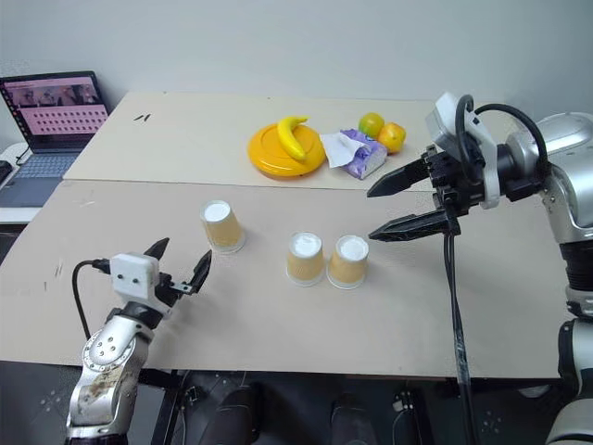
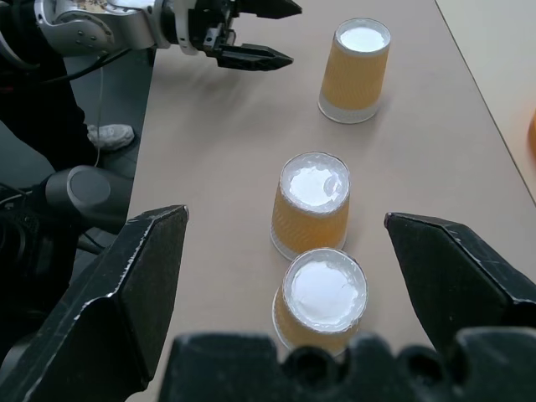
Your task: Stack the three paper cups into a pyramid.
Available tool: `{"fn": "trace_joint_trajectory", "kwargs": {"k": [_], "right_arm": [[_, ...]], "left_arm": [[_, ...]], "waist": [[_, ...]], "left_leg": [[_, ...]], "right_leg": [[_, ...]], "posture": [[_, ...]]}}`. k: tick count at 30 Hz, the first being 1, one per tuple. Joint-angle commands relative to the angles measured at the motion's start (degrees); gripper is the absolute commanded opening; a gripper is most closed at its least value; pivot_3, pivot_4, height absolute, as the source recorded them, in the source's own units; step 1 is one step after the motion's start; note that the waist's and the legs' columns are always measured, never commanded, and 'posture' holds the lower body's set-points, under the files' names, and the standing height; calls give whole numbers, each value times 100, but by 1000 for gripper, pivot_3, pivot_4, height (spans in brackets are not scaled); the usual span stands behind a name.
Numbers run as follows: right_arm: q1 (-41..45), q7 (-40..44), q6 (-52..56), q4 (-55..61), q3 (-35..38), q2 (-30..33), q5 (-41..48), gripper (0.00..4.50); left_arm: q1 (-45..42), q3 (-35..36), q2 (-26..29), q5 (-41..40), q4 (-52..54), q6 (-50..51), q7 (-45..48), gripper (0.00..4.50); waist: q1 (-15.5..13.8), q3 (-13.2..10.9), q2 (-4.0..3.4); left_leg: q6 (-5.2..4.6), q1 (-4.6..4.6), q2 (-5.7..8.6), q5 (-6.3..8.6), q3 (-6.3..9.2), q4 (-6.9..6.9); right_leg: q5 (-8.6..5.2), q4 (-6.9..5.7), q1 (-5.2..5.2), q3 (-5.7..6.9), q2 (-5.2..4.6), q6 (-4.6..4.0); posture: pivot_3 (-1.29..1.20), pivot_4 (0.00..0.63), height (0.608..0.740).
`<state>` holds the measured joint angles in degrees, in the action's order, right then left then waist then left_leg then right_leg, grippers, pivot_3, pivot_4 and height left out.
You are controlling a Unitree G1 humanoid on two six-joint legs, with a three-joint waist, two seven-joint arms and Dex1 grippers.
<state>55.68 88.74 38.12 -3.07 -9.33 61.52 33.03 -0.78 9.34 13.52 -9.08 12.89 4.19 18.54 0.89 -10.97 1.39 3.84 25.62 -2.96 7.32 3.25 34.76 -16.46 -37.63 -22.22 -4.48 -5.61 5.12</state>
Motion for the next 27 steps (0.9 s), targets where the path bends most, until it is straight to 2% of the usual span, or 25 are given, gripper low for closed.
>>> {"fn": "trace_joint_trajectory", "kwargs": {"k": [1, 11, 27], "right_arm": [[8, -14, 282, 430, 457, 180, 194, 4414], [-316, -592, 989, 1278, 960, 271, 467, 4414], [-532, -856, 1089, 1409, 1193, 249, 532, 4414]], "left_arm": [[-437, -196, -21, 64, -665, -464, 122, 4500], [-1204, -341, 191, 13, -1708, -917, 523, 4500], [-1993, -335, 217, -70, -2195, -905, 524, 4500]], "waist": [[0, 0, 0], [-7, 0, 0], [-10, 0, 0]], "left_leg": [[0, 0, 0, 0, 1, 0], [0, 2, 1, 0, 2, -2], [1, 2, 1, -1, 3, -1]], "right_leg": [[0, -1, 1, 0, 1, 0], [0, -2, 0, 1, 0, 1], [0, 0, 2, 1, 0, 2]], "posture": [[0, 150, 732], [0, 150, 732], [0, 150, 732]]}}
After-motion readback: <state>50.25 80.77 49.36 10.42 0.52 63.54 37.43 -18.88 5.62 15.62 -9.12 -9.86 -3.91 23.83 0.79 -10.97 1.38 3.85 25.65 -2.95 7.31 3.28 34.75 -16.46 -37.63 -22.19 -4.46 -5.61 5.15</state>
